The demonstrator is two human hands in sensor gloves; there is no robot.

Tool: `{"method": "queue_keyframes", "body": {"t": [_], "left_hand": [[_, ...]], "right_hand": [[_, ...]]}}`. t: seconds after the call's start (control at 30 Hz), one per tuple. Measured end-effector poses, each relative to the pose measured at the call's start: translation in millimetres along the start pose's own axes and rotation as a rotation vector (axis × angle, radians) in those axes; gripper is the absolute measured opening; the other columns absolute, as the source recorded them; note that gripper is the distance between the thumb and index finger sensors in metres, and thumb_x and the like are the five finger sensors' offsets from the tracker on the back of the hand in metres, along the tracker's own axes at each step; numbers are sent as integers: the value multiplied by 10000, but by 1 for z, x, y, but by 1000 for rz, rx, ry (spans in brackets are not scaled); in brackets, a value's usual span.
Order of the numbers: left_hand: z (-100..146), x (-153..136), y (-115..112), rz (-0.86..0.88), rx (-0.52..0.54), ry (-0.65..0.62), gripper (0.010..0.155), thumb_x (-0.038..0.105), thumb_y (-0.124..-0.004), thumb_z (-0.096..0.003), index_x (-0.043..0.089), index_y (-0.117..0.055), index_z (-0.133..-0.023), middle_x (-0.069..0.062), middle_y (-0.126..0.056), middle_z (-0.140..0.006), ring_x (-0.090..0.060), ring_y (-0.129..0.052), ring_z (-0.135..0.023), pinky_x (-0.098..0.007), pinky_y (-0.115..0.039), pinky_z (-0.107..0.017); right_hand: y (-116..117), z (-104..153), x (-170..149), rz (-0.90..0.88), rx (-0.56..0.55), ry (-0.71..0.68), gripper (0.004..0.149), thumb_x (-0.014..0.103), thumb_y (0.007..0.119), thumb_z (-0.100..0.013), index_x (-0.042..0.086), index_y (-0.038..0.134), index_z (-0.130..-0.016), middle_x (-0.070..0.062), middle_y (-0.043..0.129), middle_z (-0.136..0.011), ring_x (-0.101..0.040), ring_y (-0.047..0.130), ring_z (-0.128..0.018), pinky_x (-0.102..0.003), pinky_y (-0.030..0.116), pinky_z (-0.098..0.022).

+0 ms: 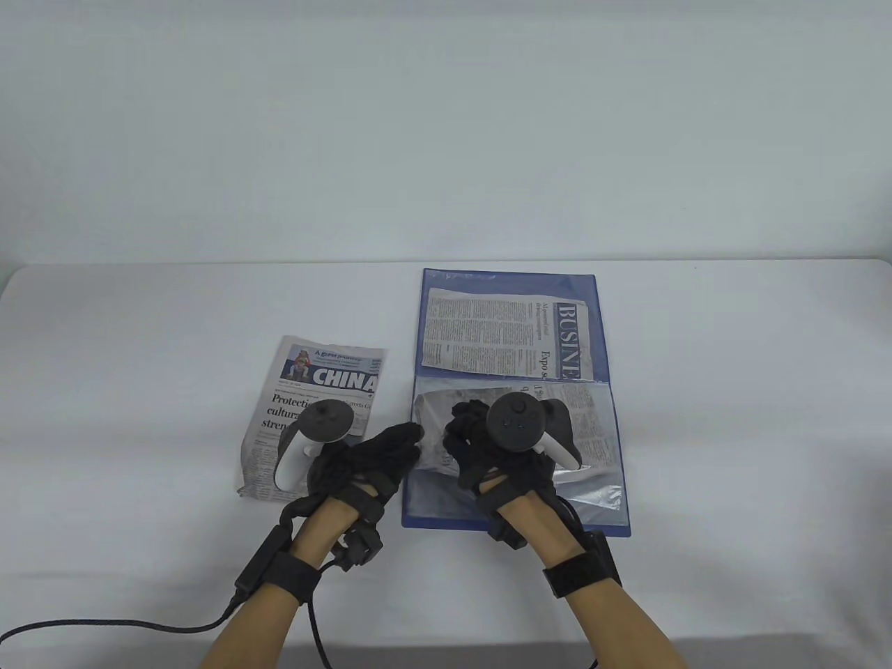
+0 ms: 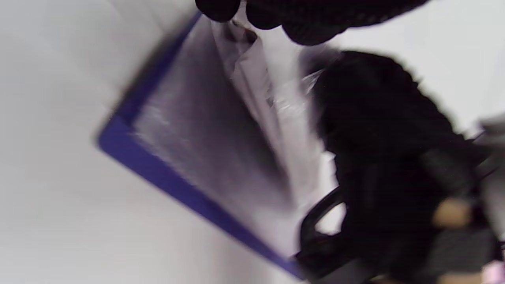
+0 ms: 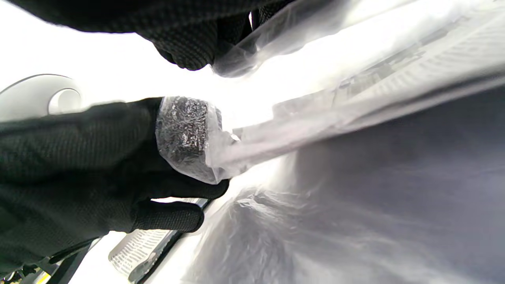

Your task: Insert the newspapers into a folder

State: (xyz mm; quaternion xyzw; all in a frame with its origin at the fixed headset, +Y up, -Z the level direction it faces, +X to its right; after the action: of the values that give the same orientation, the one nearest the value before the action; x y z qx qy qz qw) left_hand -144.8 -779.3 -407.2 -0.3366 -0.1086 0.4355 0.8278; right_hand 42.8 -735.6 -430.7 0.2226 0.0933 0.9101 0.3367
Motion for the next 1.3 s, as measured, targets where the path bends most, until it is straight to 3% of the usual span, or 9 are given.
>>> {"method": "queue_keyframes", "body": {"t": [0.1, 0.2, 0.3, 0.37, 0.67, 0.83, 0.97, 1.2, 1.3], "left_hand": [[-1, 2, -8, -206, -30, 94, 658, 422, -683, -630, 322, -298, -1154, -94, -209, -1235, -418, -163, -1148, -647, -256, -861], [-3, 8, -8, -337, 97, 128, 575, 437, -713, -625, 318, -409, -1098, -60, -328, -1219, -393, -289, -1152, -618, -333, -873], [-1, 17, -2, -374, 266, 132, 418, 437, -725, -622, 331, -614, -1011, 15, -615, -1141, -323, -575, -1113, -560, -494, -871], [-1, 19, 0, -350, 290, 123, 410, 442, -717, -626, 335, -617, -1009, 34, -690, -1103, -303, -657, -1079, -535, -550, -859], [-9, 15, 28, 225, 270, -11, 421, 416, -692, -636, 278, -589, -1020, 2, -783, -1064, -311, -809, -994, -512, -664, -800], [-32, 20, 39, 833, 225, -178, 427, 422, -680, -647, 294, -559, -1036, 8, -729, -1114, -305, -738, -1072, -507, -604, -853], [-56, 32, 53, 974, 250, -234, 427, 436, -661, -649, 321, -537, -1041, 38, -702, -1134, -283, -681, -1121, -487, -564, -888], [-109, 35, 62, 1053, 186, -211, 419, 499, -631, -648, 466, -499, -1045, 168, -605, -1206, -142, -436, -1236, -428, -362, -970], [-126, 36, 54, 1005, 106, -231, 528, 473, -581, -659, 566, -366, -1132, 204, -360, -1291, -102, -173, -1256, -454, -171, -961]], "right_hand": [[-1, 0, -1, -12, -3, 1, 371, 272, 750, -570, 41, 730, -860, -256, 505, -1038, -515, 465, -962, -749, 339, -630], [-1, 0, -1, -14, -4, 0, 371, 271, 750, -569, 42, 730, -860, -254, 505, -1038, -514, 464, -962, -748, 340, -631], [-1, 0, 0, -18, -3, -3, 372, 273, 749, -569, 41, 729, -860, -253, 506, -1038, -514, 466, -962, -749, 340, -630], [-5, 0, -2, -39, -1, -5, 376, 279, 744, -572, 42, 727, -864, -256, 504, -1039, -516, 463, -961, -748, 339, -631], [-59, 19, 11, -285, -134, -130, 514, 320, 705, -589, -17, 632, -969, -284, 462, -1043, -543, 407, -959, -757, 309, -622], [-98, 41, 38, -339, -221, -273, 546, 341, 692, -595, -28, 615, -990, -290, 443, -1052, -550, 384, -966, -761, 305, -624], [-119, 59, 53, -302, -282, -331, 547, 347, 691, -596, -23, 617, -993, -284, 449, -1055, -545, 389, -970, -755, 321, -631], [-122, 59, 40, -362, -291, -304, 551, 348, 685, -600, -33, 617, -992, -291, 446, -1054, -552, 388, -966, -759, 318, -626], [-121, 57, 34, -367, -288, -287, 552, 349, 682, -601, -35, 617, -992, -295, 445, -1052, -554, 387, -965, -759, 316, -624]]}}
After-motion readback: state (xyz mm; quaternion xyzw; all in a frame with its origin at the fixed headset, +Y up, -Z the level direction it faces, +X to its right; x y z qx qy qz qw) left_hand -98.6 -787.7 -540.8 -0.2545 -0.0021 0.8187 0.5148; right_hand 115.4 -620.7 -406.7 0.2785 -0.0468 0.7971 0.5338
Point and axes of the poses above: the tracker on the back of each hand, its own x axis roughly to the thumb side, its own z axis roughly from the fingertips to the wrist, y = z × x, the point moved 5 cm from there along -z, roughly from the wrist to the fingertips
